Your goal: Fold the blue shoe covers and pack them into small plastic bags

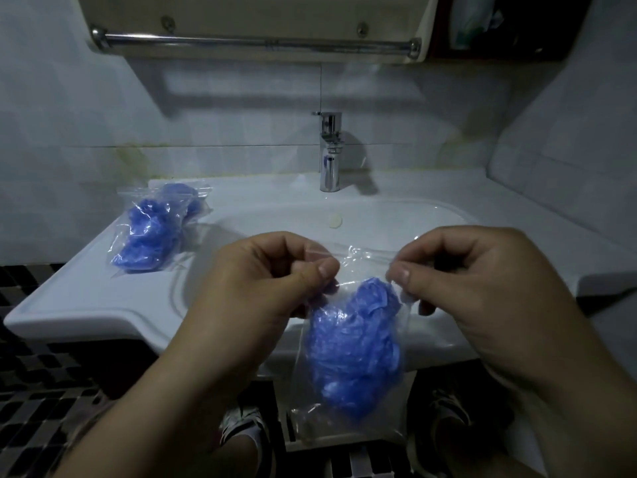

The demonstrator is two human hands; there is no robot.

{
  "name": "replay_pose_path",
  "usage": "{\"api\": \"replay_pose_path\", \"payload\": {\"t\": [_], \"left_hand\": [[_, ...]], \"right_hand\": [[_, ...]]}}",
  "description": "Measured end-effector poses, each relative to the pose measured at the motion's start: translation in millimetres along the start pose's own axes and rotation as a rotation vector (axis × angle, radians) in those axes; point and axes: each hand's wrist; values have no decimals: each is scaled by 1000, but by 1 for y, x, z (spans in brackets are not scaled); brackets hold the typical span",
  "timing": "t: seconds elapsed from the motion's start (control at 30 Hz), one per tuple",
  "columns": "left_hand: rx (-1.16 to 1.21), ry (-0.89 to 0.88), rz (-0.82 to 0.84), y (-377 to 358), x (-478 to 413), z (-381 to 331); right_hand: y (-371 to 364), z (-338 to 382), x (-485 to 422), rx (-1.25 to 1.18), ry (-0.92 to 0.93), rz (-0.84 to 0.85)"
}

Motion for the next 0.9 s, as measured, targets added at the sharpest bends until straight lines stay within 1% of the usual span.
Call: {"api": "replay_pose_path", "payload": {"t": [0.1, 0.2, 0.37, 0.57, 0.77, 0.9], "left_hand": [[0, 17, -27, 1, -1, 5], [-14, 7, -57, 0, -1, 8], [14, -4, -124, -1, -2, 13], [10, -20, -101, -1, -1, 9], [-30, -42, -106, -1, -2, 9], [-79, -52, -95, -1, 0, 9]], "right_hand": [[-4, -9, -1, -96, -66, 70], [-6, -12, 0, -64, -68, 86], [-7, -14, 0, -78, -59, 52], [-5, -14, 2, -30, -25, 83], [-3, -14, 2, -18, -24, 61], [-8, -10, 3, 73, 25, -13]]}}
Point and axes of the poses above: each hand's wrist, its own x-axis away from the middle knuckle, its own y-axis out of the back of the hand, z = x × y, and after that the axes turned 15 degrees about x, right-handed
